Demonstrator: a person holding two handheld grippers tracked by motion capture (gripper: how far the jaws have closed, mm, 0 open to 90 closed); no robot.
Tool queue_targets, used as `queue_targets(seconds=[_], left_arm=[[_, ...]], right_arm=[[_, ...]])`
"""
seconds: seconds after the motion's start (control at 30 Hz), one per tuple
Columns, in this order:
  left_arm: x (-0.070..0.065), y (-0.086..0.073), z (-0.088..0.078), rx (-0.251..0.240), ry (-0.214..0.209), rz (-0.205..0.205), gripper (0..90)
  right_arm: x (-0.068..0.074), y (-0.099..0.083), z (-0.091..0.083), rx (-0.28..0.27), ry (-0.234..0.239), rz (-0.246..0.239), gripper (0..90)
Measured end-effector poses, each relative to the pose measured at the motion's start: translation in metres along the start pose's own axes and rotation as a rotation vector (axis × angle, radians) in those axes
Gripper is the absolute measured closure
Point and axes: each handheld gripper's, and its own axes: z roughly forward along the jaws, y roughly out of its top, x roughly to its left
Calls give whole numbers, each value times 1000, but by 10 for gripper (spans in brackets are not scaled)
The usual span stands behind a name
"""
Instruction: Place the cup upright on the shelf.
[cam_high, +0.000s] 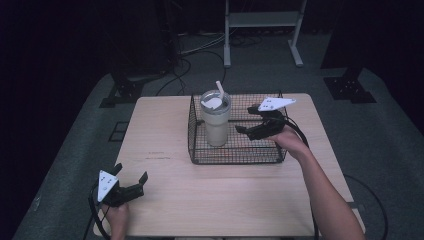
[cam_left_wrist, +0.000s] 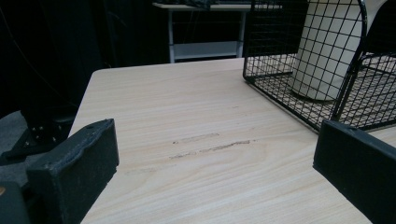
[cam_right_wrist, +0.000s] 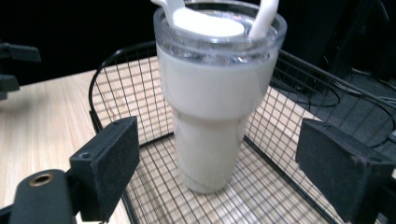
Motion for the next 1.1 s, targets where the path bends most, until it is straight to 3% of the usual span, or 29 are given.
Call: queue_targets(seconds=[0.23,1.1], left_arm=[[0,0,0,1,0,1,0],[-2,0,0,4,4,11,0]], right_arm=[[-3,-9,-19,-2,-6,33,128],[8,-42,-67,-11,-25,39,130]])
